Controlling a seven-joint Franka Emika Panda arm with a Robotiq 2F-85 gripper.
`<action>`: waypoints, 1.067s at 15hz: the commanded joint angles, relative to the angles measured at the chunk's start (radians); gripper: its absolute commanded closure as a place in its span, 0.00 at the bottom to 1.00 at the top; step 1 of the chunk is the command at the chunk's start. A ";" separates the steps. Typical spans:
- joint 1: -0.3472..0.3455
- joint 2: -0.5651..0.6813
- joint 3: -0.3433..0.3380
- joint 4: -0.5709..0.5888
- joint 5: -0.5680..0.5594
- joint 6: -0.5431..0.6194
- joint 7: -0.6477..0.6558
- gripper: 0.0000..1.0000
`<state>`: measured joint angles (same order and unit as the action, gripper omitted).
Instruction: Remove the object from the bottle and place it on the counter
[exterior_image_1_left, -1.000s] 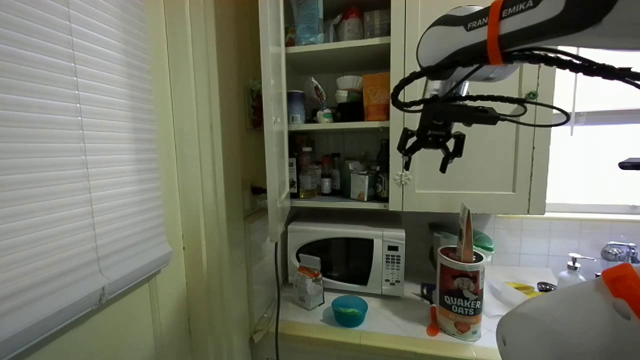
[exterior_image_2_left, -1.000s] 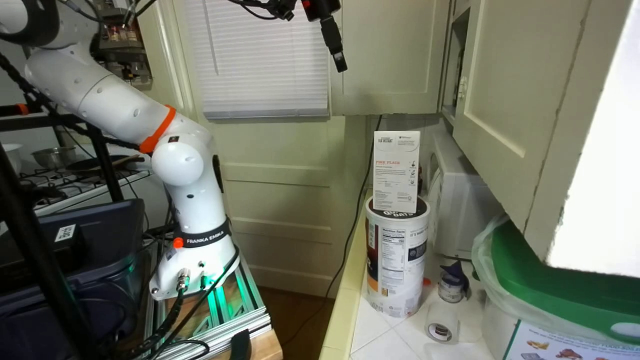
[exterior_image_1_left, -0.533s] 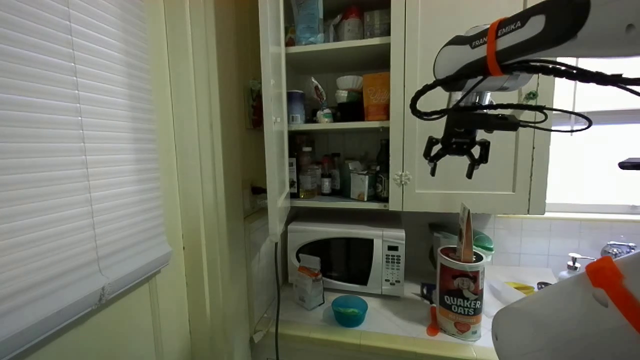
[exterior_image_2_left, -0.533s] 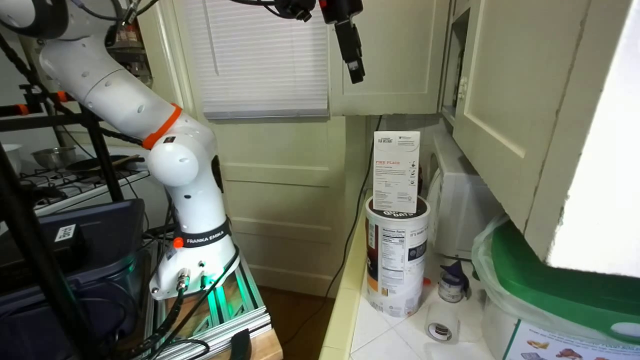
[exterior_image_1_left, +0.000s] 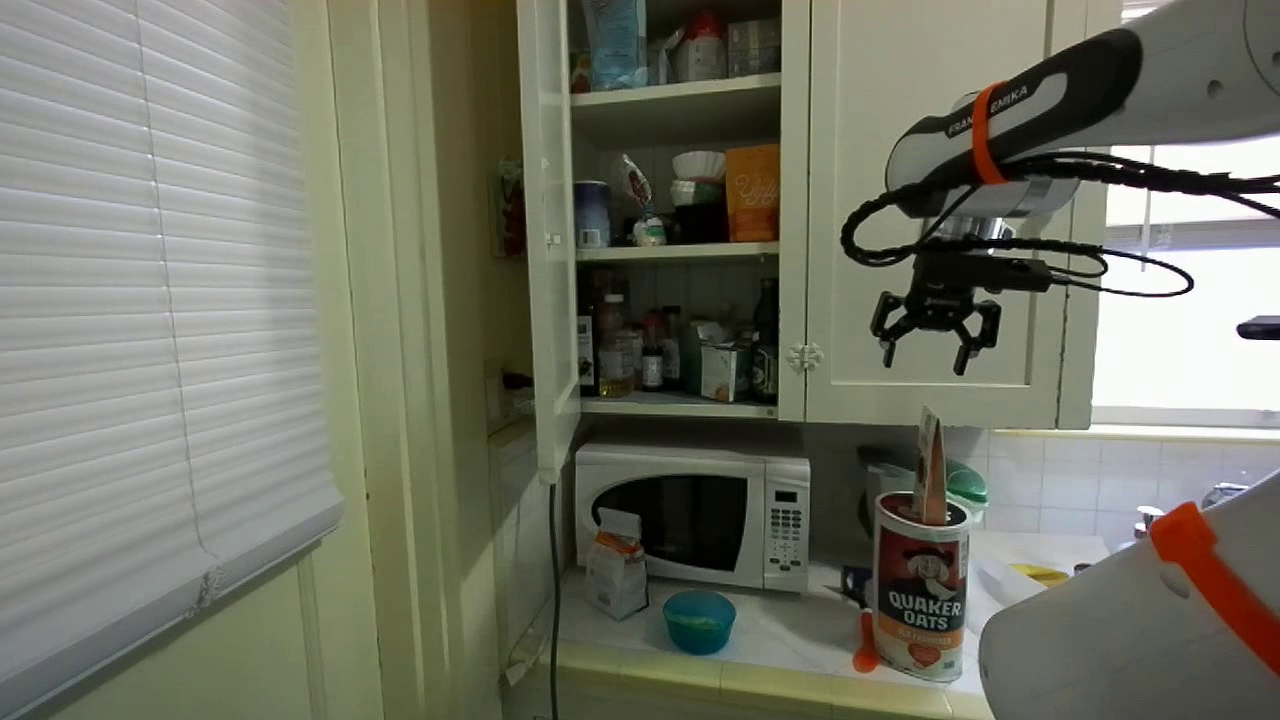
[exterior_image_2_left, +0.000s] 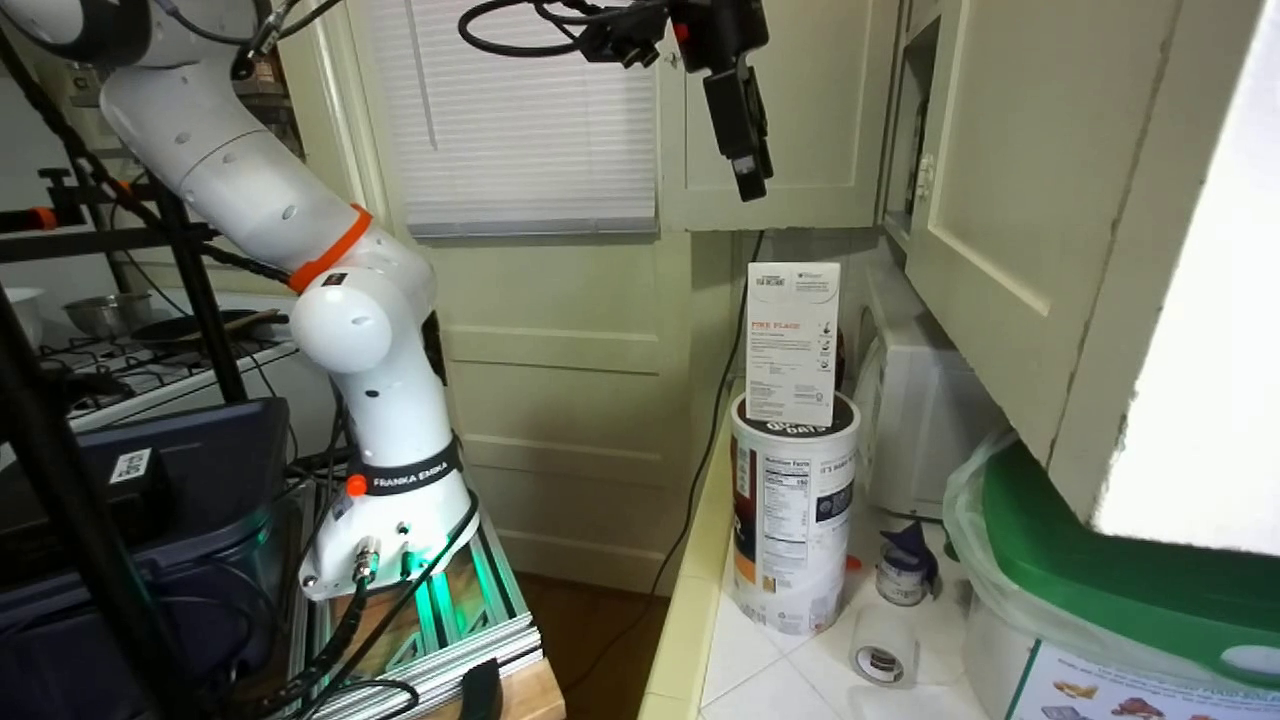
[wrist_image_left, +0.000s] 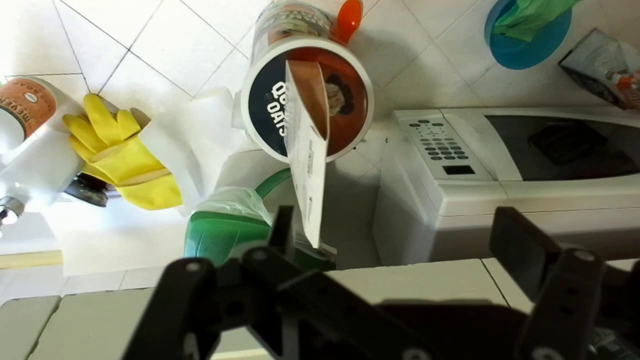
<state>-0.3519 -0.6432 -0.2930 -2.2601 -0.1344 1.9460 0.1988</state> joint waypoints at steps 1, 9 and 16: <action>-0.017 0.044 -0.018 -0.011 0.015 0.054 -0.017 0.05; -0.033 0.111 -0.026 -0.017 0.014 0.092 -0.017 0.23; -0.046 0.143 -0.024 -0.028 0.009 0.089 -0.013 0.47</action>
<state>-0.3853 -0.5078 -0.3173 -2.2704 -0.1301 2.0143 0.1951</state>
